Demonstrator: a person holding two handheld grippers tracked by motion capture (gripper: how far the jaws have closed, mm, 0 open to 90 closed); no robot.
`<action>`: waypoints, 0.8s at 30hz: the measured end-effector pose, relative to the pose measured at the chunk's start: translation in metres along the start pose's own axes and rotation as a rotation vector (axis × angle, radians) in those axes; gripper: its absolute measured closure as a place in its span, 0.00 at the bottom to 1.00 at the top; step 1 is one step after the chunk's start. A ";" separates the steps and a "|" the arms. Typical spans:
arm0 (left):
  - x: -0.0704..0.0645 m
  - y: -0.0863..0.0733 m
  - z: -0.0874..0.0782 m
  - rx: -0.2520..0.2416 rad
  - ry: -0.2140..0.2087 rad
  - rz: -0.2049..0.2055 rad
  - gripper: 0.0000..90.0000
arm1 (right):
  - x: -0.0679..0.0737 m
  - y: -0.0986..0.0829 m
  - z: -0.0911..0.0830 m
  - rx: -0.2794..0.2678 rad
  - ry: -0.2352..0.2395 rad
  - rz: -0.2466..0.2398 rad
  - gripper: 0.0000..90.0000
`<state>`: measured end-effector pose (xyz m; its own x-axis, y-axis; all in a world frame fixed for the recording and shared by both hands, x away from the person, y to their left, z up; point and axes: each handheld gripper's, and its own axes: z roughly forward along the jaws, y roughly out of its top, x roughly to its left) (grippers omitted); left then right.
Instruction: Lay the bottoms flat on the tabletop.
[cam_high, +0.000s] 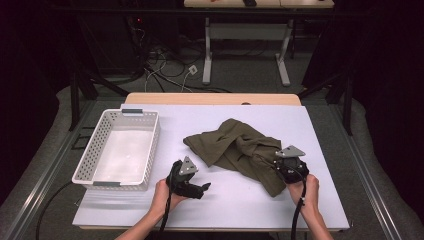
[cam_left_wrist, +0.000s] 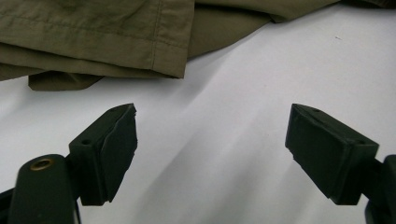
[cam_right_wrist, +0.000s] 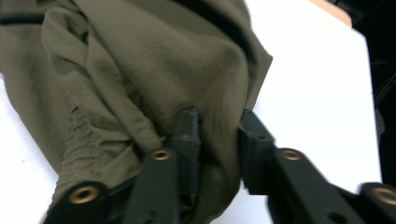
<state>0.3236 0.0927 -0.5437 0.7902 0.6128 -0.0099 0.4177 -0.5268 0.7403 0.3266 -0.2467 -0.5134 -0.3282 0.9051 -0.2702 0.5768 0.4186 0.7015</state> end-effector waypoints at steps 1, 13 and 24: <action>0.000 0.000 0.000 0.002 -0.002 0.000 0.19 | 0.000 0.001 -0.002 -0.009 -0.002 -0.002 0.74; -0.001 0.000 -0.001 -0.007 0.001 0.000 0.19 | 0.030 0.016 -0.037 -0.132 0.091 -0.103 0.43; -0.002 -0.001 0.002 0.002 -0.001 0.005 0.19 | 0.035 0.004 -0.004 -0.010 0.126 -0.150 0.74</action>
<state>0.3228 0.0911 -0.5454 0.7926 0.6097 -0.0064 0.4147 -0.5314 0.7387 0.3141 -0.2137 -0.5171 -0.5013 0.8160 -0.2879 0.5070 0.5467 0.6664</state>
